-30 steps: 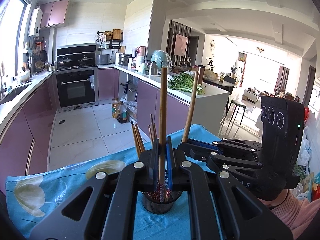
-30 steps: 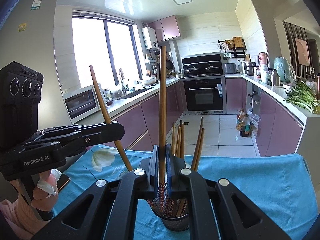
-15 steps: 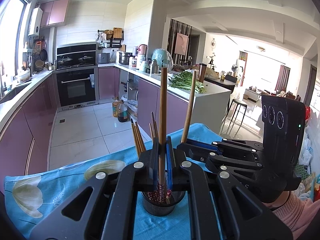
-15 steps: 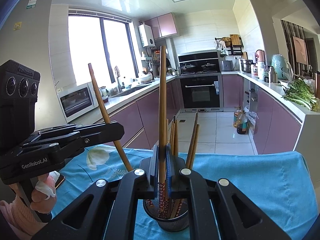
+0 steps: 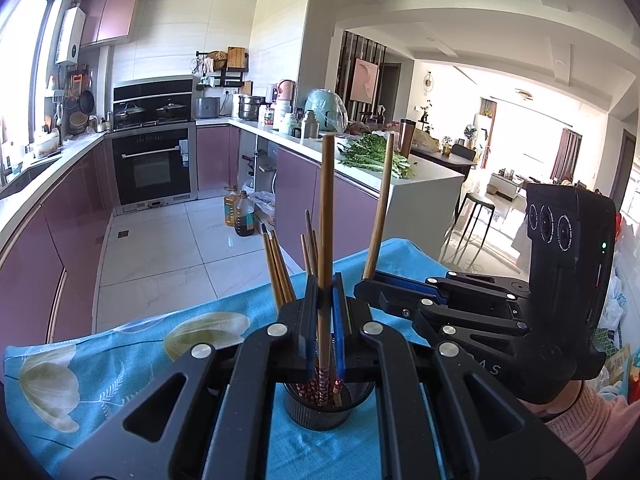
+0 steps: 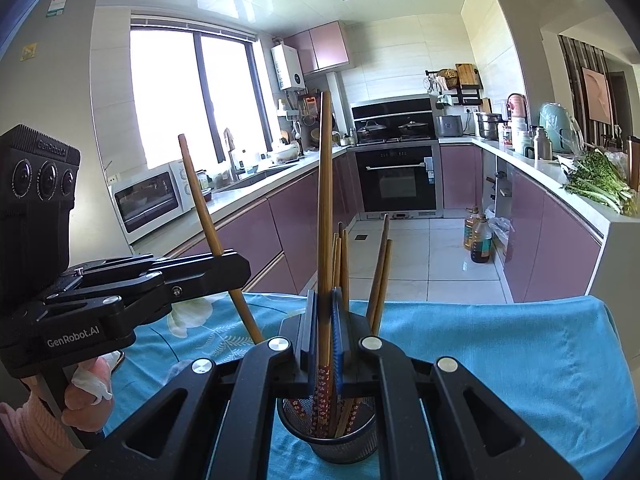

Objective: Organize utensils
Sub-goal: 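Lower both upright chopsticks into the mesh cup, then open both grippers and withdraw them from the cup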

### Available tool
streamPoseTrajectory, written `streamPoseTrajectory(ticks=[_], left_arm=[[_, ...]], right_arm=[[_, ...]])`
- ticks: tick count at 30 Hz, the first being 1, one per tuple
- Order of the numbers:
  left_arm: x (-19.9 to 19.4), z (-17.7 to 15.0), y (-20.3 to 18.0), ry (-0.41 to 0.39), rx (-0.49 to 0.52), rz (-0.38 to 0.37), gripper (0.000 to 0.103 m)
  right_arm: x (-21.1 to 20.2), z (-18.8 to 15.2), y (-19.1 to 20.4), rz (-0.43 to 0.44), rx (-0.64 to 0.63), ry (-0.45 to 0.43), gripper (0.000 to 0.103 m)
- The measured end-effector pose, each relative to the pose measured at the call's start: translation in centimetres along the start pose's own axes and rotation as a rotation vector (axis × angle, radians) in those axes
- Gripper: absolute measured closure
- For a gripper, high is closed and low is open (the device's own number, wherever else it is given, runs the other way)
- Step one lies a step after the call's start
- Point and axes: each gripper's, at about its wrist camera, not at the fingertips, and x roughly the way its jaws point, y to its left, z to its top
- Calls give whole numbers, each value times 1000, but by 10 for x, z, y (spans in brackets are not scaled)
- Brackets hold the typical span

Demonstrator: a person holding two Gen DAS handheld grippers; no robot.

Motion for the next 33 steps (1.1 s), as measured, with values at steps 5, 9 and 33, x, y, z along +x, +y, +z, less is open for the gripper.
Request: streamPoseTrajectory(ticks=[5,9,33], left_arm=[[2,0,2,11,-5,1,96],[4,-1,3,22,-5,5,96],[65,-22,15,215,-29,9,95]], right_arm=[[5,-1,-2,-3,4,8,97],[9,-3,-3,-13,2,17,97],[51,-31,-19,-24,39,167,96]])
